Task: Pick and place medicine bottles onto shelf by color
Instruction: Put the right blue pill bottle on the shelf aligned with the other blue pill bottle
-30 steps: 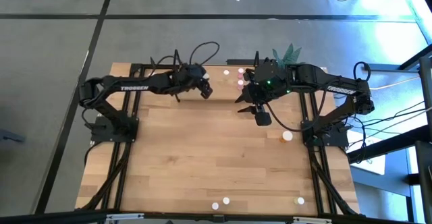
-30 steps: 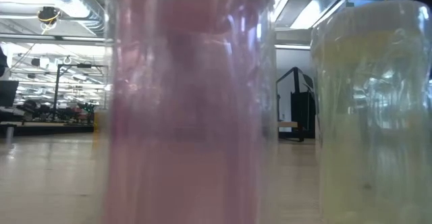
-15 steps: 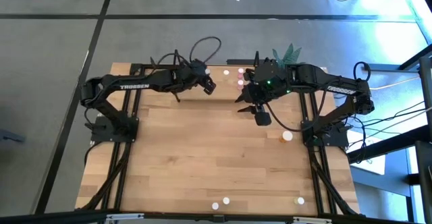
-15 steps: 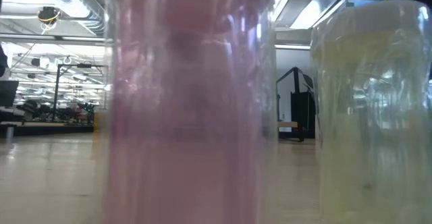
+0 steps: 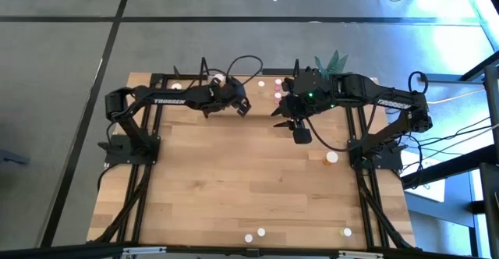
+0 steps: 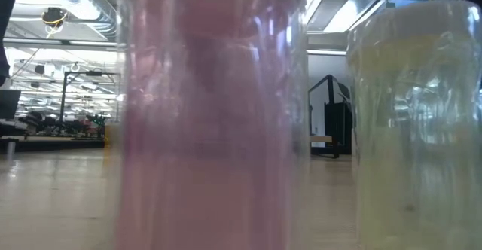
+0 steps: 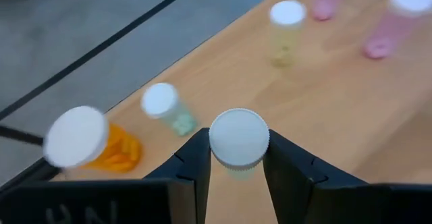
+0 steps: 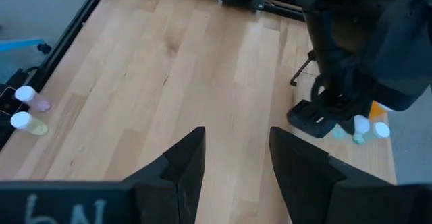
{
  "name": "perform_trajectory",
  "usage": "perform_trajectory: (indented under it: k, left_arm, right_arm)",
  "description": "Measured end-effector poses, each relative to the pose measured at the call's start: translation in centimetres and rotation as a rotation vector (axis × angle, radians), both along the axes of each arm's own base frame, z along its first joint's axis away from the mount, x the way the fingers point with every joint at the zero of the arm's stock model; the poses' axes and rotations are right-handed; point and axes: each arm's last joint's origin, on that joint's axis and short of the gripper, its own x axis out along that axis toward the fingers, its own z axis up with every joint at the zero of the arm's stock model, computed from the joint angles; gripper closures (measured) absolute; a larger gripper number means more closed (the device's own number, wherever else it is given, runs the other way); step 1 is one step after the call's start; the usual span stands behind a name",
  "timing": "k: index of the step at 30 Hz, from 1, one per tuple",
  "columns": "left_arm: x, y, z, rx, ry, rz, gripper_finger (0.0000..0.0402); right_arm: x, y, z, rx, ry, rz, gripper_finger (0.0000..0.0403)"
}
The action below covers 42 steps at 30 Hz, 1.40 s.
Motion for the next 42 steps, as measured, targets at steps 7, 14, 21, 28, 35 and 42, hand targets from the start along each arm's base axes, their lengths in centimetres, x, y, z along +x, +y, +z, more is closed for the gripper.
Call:
perform_trajectory:
  k: [7, 14, 21, 28, 35, 42]
  left_arm:
    - [-0.5, 1.1, -0.5, -0.028, 0.002, 0.07, 0.0296]
    - [-0.2, 1.0, -1.5, -0.051, 0.015, 0.082, 0.0296]
    - [-0.3, 1.2, -1.5, -0.042, 0.019, 0.098, 0.0296]
    - [-0.4, 1.2, -1.6, -0.042, 0.035, 0.102, 0.0296]
    - [-0.4, 1.2, -1.6, -0.042, 0.035, 0.101, 0.0296]
    - [-0.4, 1.1, -1.6, -0.043, 0.034, 0.1, 0.0296]
  right_arm:
    - [0.0, 0.0, 0.0, 0.0, 0.0, 0.0, 0.0236]
    - [0.0, 0.0, 0.0, 0.001, 0.0, 0.001, 0.0236]
    - [0.0, 0.0, 0.0, 0.001, 0.0, 0.001, 0.0236]
    - [0.0, 0.0, 0.0, 0.003, -0.001, -0.002, 0.0236]
    - [0.1, -0.3, 0.1, -0.061, -0.007, -0.073, 0.0236]
    - [0.0, -0.8, 0.1, -0.141, -0.004, -0.243, 0.0236]
